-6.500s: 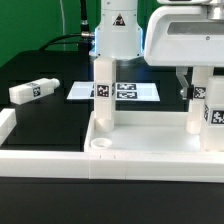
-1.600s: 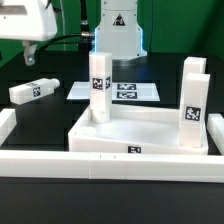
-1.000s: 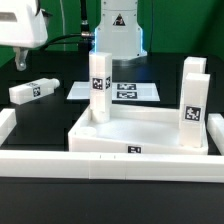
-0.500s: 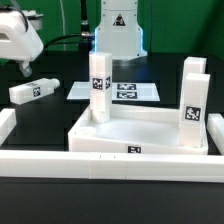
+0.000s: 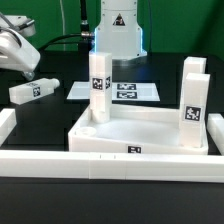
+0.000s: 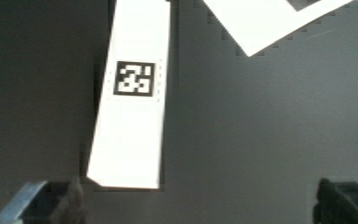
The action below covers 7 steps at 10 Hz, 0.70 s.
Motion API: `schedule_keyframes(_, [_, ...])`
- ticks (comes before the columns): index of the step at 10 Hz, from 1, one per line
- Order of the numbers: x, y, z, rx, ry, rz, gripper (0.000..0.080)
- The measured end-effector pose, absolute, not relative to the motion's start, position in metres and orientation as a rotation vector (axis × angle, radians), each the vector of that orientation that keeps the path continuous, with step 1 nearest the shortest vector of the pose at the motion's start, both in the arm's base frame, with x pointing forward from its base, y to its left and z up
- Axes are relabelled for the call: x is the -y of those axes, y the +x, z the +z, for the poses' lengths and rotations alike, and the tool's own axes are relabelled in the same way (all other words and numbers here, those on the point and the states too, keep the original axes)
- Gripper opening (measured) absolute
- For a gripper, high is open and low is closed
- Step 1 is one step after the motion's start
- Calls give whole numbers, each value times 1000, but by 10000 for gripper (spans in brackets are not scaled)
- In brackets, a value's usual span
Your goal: Assemble desk
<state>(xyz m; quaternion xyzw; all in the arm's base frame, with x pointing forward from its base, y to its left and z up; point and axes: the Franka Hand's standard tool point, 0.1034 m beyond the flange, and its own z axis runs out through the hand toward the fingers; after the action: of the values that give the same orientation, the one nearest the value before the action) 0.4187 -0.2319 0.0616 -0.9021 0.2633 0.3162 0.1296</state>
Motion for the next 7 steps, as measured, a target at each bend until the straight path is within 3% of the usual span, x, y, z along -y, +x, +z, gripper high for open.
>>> schedule_keyframes(4, [240, 391, 44, -812, -2607, 931, 649])
schedule_keyframes(7, [238, 388, 45, -796, -2580, 976, 649])
